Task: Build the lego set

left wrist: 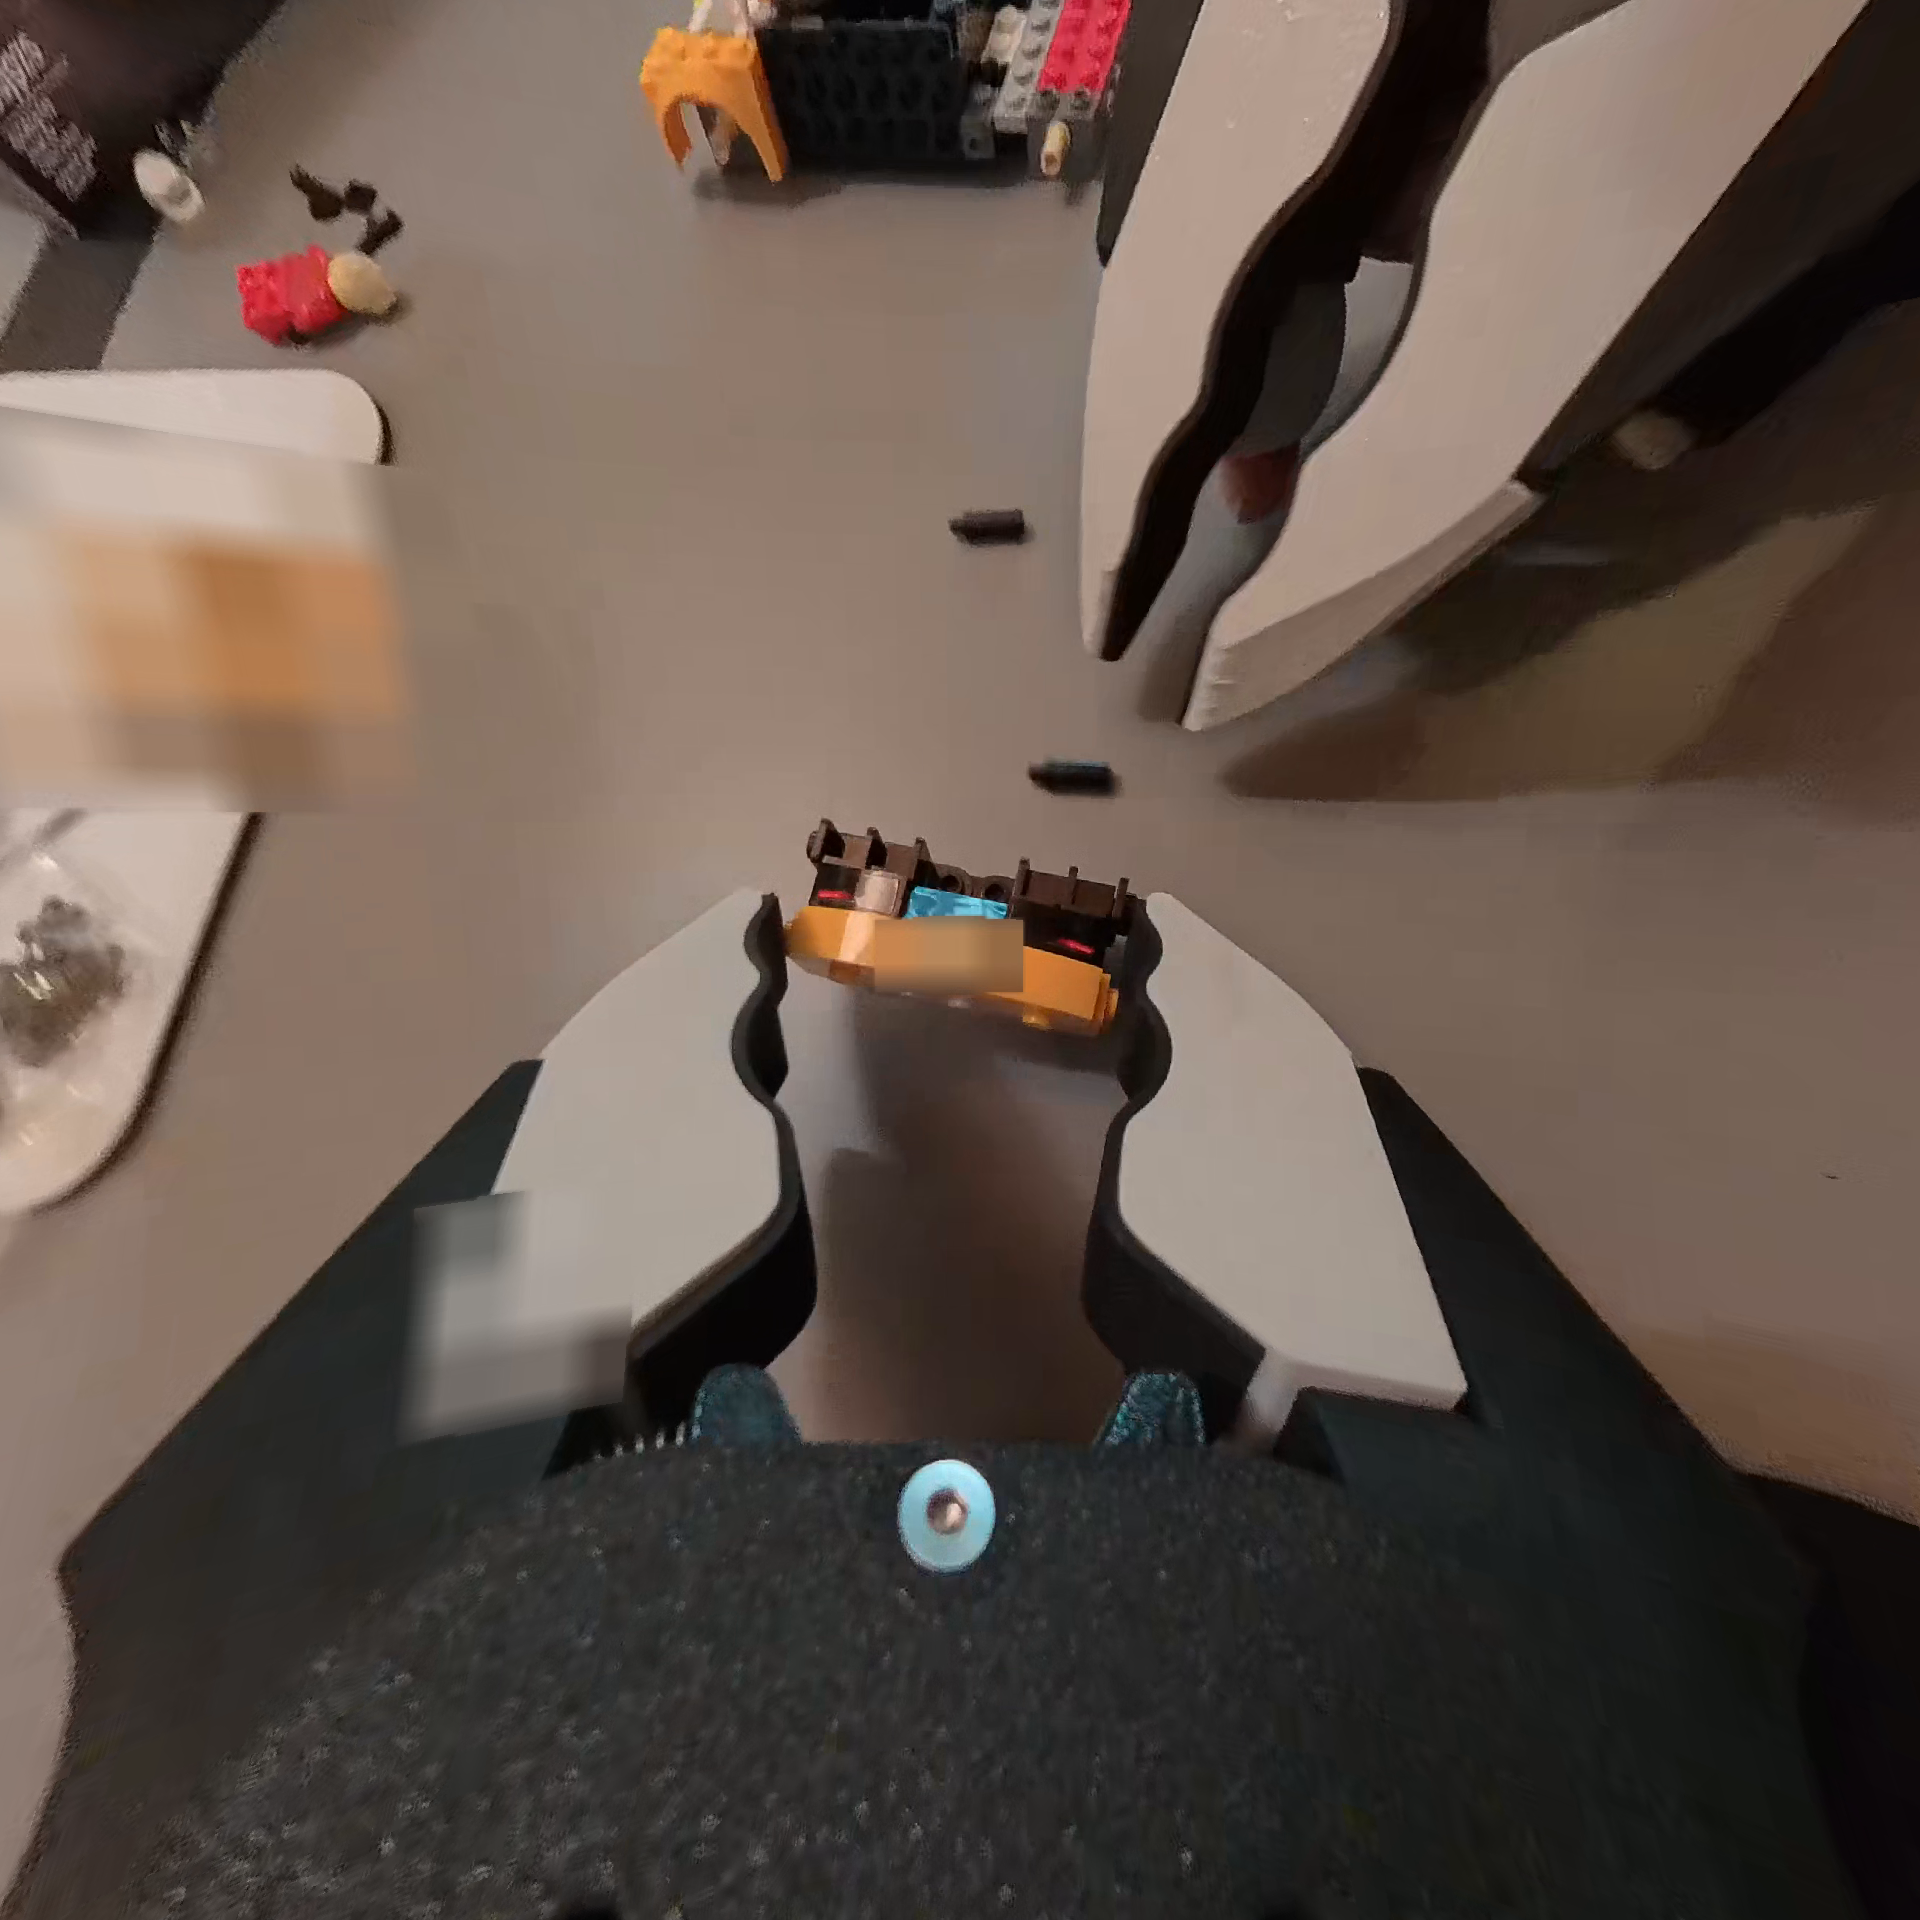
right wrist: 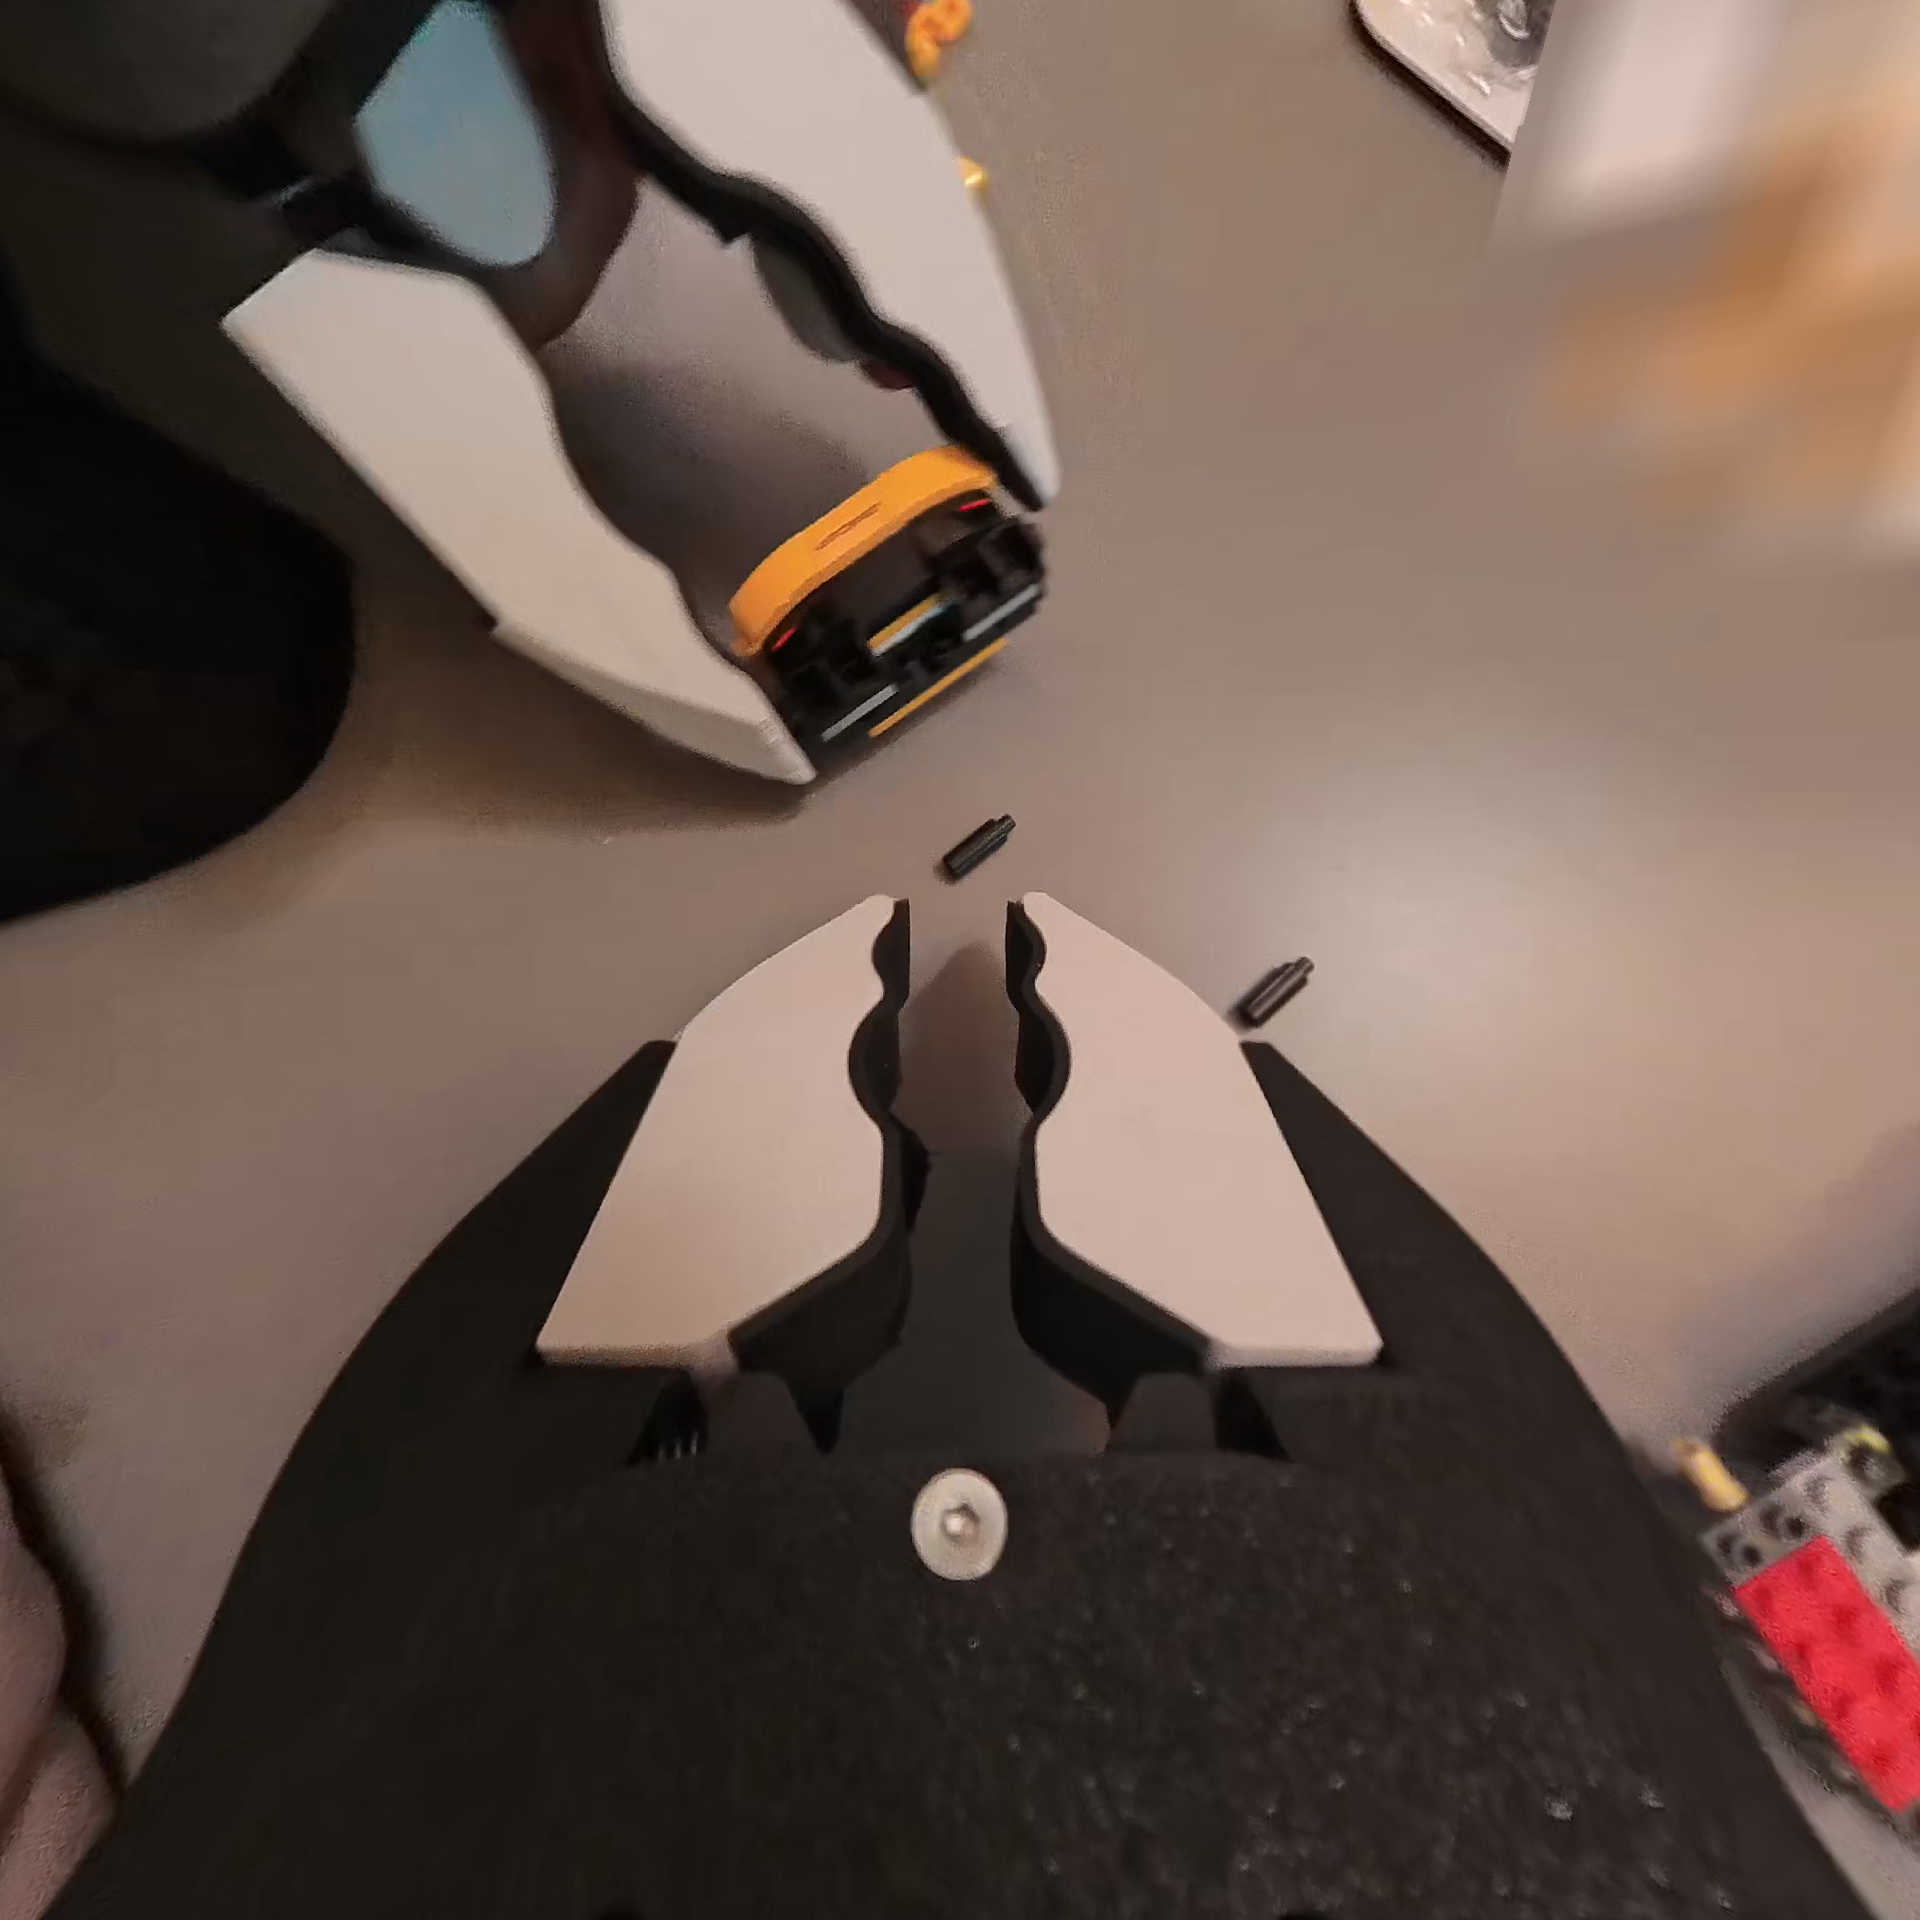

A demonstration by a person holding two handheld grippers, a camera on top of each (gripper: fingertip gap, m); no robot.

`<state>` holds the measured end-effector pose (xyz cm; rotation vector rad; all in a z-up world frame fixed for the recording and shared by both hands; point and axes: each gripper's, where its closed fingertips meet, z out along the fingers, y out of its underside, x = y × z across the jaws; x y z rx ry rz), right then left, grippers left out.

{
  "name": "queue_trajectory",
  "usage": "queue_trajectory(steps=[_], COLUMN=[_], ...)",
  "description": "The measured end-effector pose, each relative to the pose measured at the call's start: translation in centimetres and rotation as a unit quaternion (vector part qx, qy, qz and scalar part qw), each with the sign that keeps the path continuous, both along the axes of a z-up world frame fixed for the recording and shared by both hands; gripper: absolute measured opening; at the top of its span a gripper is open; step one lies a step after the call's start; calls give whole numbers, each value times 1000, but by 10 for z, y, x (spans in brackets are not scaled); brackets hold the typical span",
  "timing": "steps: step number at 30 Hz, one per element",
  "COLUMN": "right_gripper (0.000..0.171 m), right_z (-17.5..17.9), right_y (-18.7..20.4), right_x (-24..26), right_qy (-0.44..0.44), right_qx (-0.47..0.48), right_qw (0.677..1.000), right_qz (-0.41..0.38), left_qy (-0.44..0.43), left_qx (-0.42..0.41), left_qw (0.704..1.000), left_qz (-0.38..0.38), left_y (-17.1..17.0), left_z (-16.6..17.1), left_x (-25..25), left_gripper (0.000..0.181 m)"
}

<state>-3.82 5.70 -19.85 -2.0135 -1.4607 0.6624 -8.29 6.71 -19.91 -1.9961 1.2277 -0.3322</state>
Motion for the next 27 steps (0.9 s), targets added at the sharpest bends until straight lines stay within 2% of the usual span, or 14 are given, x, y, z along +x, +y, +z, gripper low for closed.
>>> queue_trajectory(steps=[3,7,16,19,23,27], right_gripper=[20,22,5,5,5,5], right_z=[-6,-10,-14,-14,-12,-2], right_y=[2,4,10,7,-6,-8], right_x=[-2,-8,-12,-11,-7,-5], right_qy=[-22,-41,-82,-78,-70,-88], right_qx=[20,25,42,43,50,76], right_qw=[999,997,994,996,993,981], right_qz=[-31,-53,-51,-16,76,155], left_qy=[6,7,-26,-42,-38,-36], left_qx=[-6,-8,-10,-17,-7,3], left_qw=[1000,1000,999,999,999,999], left_qz=[28,24,16,6,-17,-30], left_y=[-10,-13,-19,-22,-24,-26], left_z=[-5,-9,0,2,-2,-1], left_x=[-3,1,3,3,5,8], left_gripper=[62,62,64,64,66,59])
